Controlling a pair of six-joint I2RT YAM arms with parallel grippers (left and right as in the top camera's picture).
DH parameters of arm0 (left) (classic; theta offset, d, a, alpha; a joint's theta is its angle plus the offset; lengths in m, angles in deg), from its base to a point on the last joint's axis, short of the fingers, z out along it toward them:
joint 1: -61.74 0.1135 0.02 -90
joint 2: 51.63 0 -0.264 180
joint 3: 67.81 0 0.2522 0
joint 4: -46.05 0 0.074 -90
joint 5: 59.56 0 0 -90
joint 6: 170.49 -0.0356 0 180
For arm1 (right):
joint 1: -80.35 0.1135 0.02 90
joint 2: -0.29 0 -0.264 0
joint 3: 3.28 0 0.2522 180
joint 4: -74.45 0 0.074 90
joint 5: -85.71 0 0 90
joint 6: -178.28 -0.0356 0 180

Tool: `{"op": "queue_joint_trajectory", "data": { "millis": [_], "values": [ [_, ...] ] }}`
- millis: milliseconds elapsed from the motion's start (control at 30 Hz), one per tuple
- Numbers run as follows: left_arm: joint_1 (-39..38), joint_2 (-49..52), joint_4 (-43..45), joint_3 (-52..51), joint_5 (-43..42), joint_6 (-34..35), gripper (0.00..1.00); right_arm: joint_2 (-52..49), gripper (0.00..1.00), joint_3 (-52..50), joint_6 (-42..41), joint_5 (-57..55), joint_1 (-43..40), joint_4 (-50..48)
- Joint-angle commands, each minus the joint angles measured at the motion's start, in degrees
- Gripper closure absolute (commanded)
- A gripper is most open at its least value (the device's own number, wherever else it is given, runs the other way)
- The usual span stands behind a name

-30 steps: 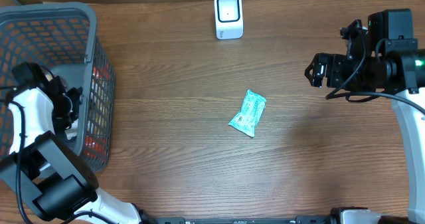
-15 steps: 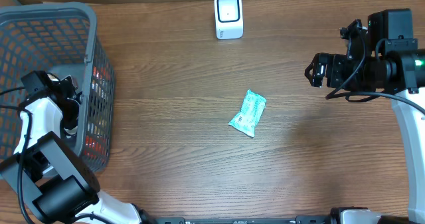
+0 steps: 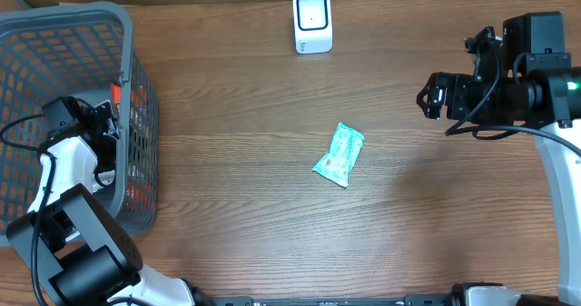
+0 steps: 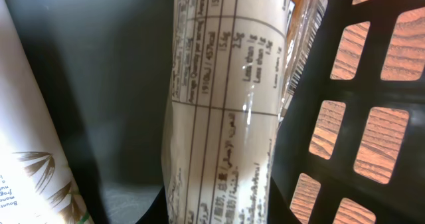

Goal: Scan the item barcode
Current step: 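Reach the left gripper into the basket and grasp the spaghetti package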

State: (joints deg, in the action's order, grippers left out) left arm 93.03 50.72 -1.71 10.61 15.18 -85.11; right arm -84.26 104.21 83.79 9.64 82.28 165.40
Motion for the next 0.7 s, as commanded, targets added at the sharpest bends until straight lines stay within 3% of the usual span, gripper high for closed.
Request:
{"op": "queue_joint_trajectory", "data": {
  "millis": [0, 167, 367, 667],
  "values": [
    [-0.44, 3.06, -4.66, -0.15, -0.72, 5.44, 0.96, 0.20, 0.00, -0.04, 0.04, -0.31, 0.26, -0.31],
    [0.35, 1.55, -18.45, 15.04, 0.04, 8.41, 0.96, 0.20, 0.00, -0.04, 0.04, -0.33, 0.26, -0.31],
    [0.09, 0.13, -34.75, 37.94, 7.10, 11.21, 0.96, 0.20, 0.00, -0.04, 0.04, -0.31, 0.26, -0.28],
    [-1.84, -4.52, -47.43, 62.69, 8.35, 11.52, 0.96, 0.20, 0.00, -0.04, 0.04, -0.33, 0.26, -0.46]
  ]
}}
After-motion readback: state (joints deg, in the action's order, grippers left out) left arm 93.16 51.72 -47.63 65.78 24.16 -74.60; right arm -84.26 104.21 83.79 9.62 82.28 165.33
